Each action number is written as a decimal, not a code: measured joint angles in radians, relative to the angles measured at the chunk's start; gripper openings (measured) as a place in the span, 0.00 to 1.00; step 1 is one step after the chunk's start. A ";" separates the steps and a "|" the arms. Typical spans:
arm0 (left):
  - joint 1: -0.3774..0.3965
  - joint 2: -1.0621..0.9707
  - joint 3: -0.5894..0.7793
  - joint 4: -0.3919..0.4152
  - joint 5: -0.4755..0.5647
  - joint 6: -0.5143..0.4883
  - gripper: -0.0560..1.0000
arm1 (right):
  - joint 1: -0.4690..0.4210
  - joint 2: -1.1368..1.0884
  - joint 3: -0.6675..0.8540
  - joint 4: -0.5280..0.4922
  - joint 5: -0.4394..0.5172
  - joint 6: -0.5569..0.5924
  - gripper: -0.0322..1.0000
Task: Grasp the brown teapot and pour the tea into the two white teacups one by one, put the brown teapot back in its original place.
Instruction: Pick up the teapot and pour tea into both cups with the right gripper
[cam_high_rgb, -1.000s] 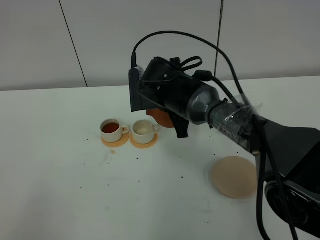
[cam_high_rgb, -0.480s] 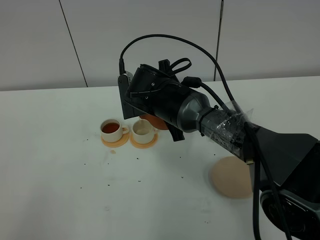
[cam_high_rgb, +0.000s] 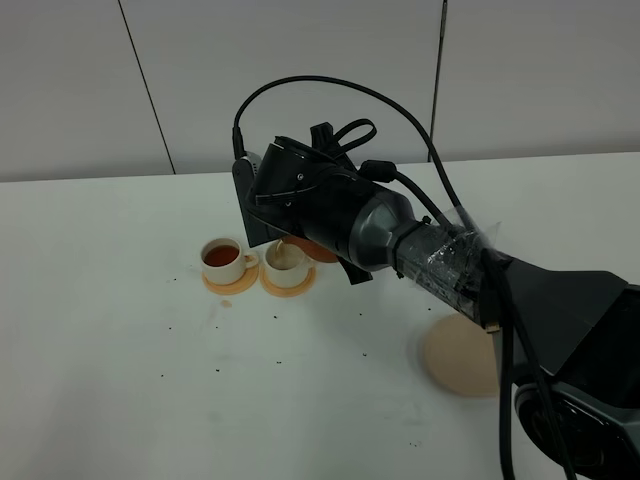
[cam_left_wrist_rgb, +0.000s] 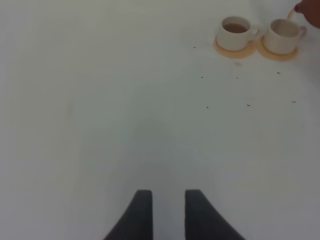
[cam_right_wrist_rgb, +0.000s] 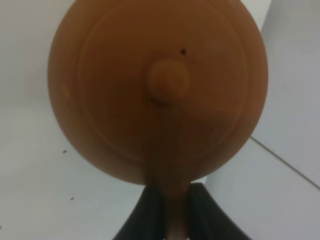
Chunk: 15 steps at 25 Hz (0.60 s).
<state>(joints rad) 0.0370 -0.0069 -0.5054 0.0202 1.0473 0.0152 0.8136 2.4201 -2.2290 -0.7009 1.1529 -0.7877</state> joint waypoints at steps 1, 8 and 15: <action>0.000 0.000 0.000 0.000 0.000 0.000 0.27 | 0.000 0.000 0.000 -0.001 0.000 -0.003 0.12; 0.000 0.000 0.000 0.000 0.000 0.000 0.27 | 0.000 0.000 0.000 -0.017 -0.004 -0.033 0.12; 0.000 0.000 0.000 0.000 0.000 0.001 0.27 | 0.000 0.000 0.000 -0.046 -0.019 -0.040 0.12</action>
<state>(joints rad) 0.0370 -0.0069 -0.5054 0.0202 1.0473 0.0161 0.8136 2.4201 -2.2290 -0.7464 1.1344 -0.8273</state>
